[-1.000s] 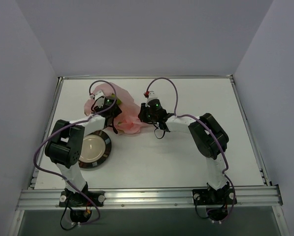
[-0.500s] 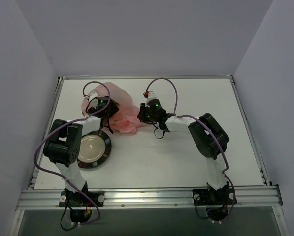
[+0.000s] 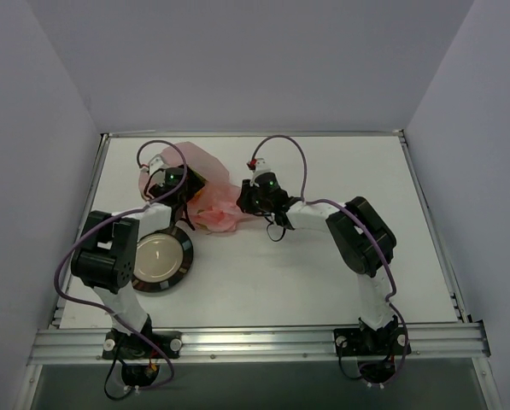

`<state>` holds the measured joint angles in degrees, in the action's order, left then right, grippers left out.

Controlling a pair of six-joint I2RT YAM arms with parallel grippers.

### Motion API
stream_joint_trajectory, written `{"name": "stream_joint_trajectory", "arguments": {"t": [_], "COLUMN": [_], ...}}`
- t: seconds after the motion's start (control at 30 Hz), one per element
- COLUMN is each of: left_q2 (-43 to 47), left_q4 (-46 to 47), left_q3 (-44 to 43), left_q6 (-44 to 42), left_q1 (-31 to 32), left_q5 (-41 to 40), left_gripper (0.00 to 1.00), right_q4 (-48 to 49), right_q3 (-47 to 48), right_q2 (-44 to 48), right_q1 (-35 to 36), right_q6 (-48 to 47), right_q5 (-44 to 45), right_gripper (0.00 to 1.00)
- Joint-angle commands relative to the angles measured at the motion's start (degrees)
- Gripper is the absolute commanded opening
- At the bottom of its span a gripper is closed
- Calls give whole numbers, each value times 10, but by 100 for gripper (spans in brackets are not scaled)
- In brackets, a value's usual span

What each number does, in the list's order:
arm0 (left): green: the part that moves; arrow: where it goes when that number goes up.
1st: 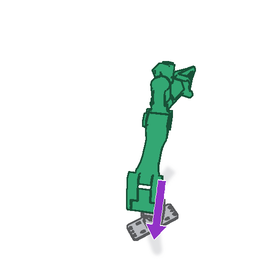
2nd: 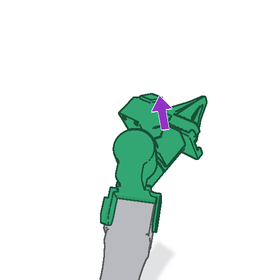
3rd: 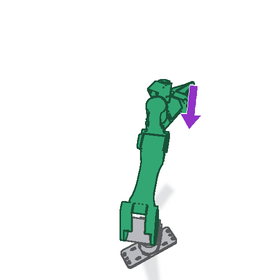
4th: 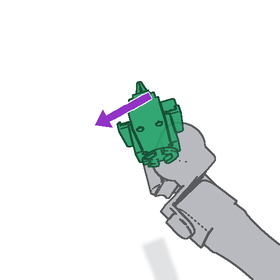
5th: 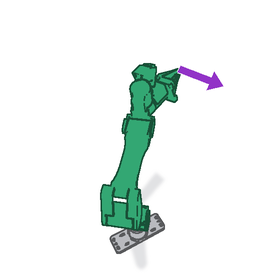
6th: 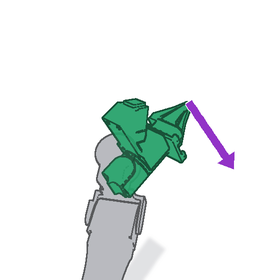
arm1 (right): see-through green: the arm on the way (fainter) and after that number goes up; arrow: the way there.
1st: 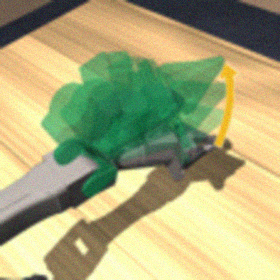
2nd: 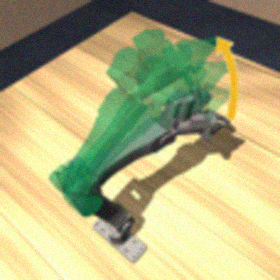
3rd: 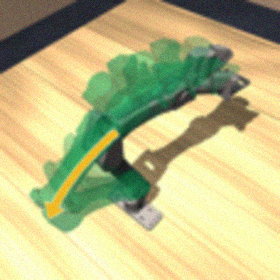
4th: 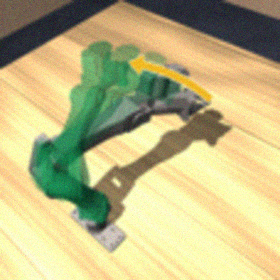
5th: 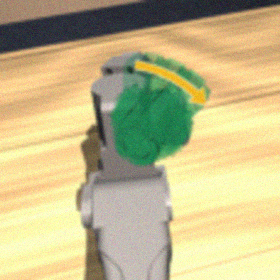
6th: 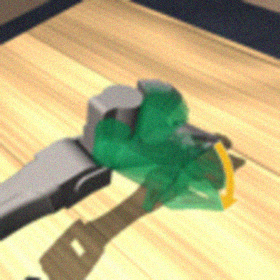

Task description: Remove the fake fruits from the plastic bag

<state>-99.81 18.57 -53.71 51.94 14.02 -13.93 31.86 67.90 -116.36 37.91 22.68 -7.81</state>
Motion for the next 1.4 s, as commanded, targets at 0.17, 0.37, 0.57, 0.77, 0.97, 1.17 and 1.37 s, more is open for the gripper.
{"name": "stream_joint_trajectory", "arguments": {"t": [0.17,0.37,0.57,0.77,0.97,1.17,1.37], "left_q2": [-42,-78,-109,-125,-116,-62,7], "left_q4": [-5,-16,-7,4,51,87,103], "left_q3": [-77,-103,-125,-133,-97,-39,1], "left_q6": [53,95,123,135,132,124,119], "left_q1": [-7,-9,-18,-23,-26,-24,-26], "left_q5": [-30,-63,-82,-87,-79,-51,19], "left_gripper": [86,83,78,76,42,26,14], "right_q4": [26,30,36,36,36,36,34], "right_q3": [7,6,4,4,1,-4,-7], "right_q2": [4,4,4,7,11,23,32], "right_q1": [14,15,16,13,8,4,4], "right_q6": [-4,1,7,4,5,3,0], "right_q5": [-25,-37,-48,-53,-55,-53,-47], "right_gripper": [16,16,16,16,16,16,16]}}
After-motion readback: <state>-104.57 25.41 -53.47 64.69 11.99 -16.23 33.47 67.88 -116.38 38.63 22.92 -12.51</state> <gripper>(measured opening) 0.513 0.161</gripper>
